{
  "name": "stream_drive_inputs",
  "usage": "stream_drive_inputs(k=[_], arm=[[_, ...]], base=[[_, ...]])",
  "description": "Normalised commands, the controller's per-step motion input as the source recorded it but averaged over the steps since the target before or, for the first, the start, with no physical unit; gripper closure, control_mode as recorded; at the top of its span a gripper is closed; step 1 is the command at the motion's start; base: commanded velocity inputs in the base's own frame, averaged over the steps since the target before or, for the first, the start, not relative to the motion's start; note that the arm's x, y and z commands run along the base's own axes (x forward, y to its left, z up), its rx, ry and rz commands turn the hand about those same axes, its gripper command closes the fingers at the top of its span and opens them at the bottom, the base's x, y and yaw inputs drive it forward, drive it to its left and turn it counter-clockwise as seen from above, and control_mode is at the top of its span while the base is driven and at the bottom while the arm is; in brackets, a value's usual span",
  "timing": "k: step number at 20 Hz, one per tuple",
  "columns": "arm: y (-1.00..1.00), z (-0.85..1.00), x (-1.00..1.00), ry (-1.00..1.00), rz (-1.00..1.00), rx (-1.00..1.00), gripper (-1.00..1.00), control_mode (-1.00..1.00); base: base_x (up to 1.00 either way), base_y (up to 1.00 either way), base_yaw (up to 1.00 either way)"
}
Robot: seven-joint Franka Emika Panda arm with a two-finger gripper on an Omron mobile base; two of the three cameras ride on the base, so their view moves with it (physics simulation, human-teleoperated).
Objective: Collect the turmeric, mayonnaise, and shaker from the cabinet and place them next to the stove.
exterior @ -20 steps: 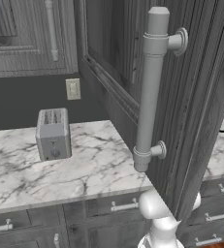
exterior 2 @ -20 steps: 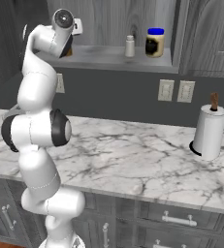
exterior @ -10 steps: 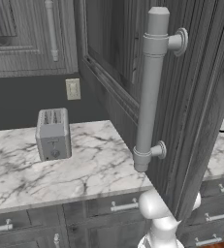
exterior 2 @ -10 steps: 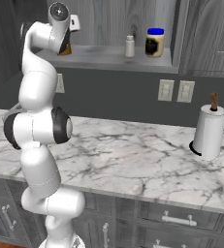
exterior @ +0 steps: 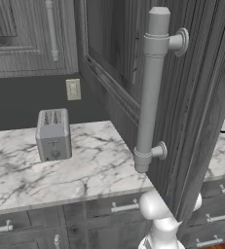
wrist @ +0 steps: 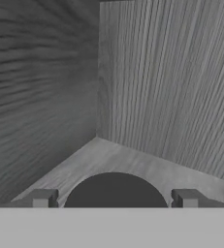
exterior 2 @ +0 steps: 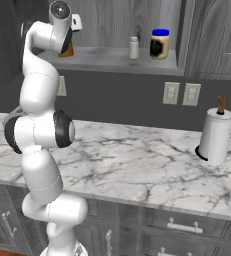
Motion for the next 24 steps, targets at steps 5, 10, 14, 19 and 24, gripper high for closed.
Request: stream_drive_inputs(k=[5, 10, 14, 19, 24], arm=[[0.0, -0.09, 0.0, 0.0, 0.0, 0.0, 1.0, -1.0], [-0.01, -0.13, -0.03, -0.01, 0.0, 0.0, 1.0, -1.0], [-0.08, -0.22, -0.37, -0.06, 0.0, 0.04, 1.0, -1.0], [-0.31, -0.16, -0.61, -0.12, 0.0, 0.11, 1.0, -1.0], [-0.6, 0.0, -0.96, -0.19, 0.0, 0.1, 1.0, -1.0]], base=[[0.0, 0.0, 0.0], [0.0, 0.0, 0.0], [0.0, 0.0, 0.0], [0.0, 0.0, 0.0], [0.0, 0.0, 0.0]])
